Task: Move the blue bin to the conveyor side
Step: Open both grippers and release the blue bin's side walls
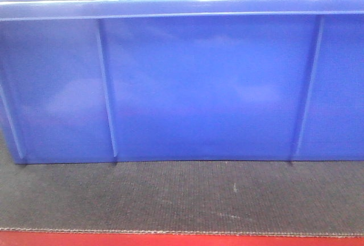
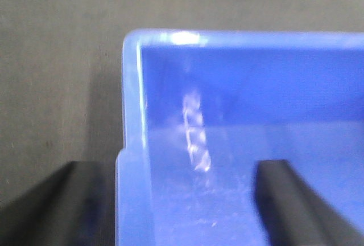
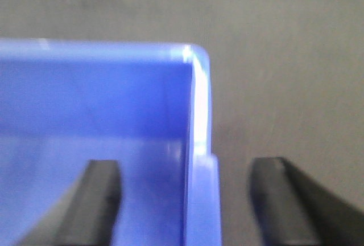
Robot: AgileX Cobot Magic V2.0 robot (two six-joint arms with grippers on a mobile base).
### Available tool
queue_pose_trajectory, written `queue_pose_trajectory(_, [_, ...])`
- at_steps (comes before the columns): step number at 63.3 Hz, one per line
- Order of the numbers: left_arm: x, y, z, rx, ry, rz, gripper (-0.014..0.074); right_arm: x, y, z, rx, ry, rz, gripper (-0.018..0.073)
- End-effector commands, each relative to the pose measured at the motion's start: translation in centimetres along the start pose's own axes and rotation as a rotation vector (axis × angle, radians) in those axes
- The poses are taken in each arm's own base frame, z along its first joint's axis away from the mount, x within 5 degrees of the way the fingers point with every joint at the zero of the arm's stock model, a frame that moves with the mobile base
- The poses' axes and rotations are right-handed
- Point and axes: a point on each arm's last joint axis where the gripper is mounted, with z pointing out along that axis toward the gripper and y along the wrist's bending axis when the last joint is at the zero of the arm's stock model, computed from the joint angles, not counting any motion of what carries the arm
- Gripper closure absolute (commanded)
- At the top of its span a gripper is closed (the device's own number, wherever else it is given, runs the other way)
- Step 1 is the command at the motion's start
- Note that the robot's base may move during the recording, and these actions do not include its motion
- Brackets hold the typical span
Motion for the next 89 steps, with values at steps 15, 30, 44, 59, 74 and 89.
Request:
queue_pose_trajectory(15, [-4.3, -0.7, -5.8, 0.038, -0.205, -0.001, 0.0587, -4.0, 0.3, -7.5, -0.017, -0.239, -0.003, 0.0629])
queue_pose_trajectory(30, [-4.2, -0.5, -6.8, 0.014, -0.181, 0.012, 0.0599, -3.6, 0.3, -8.8, -0.023, -0.216, 0.004, 0.0639])
queue_pose_trajectory(44, [-1.2, 0.0, -8.3, 0.038, -0.250, -0.008, 0.0599, 0.3, 0.0, -10.7, -0.016, -0.314, -0.078, 0.0647])
queue_pose_trajectory(59, [5.6, 1.1, -9.4, 0.089, -0.363, -0.051, 0.0599, 7.2, -0.5, -11.2, -0.016, -0.471, -0.094, 0.0647])
queue_pose_trajectory(74, [13.2, 2.3, -10.4, 0.122, -0.440, -0.046, 0.0599, 13.3, -0.9, -11.3, -0.019, -0.584, -0.090, 0.0647])
queue_pose_trajectory(89, [18.8, 3.3, -12.6, 0.127, -0.472, -0.041, 0.0599, 19.8, -1.3, -12.1, -0.019, -0.582, -0.090, 0.0647])
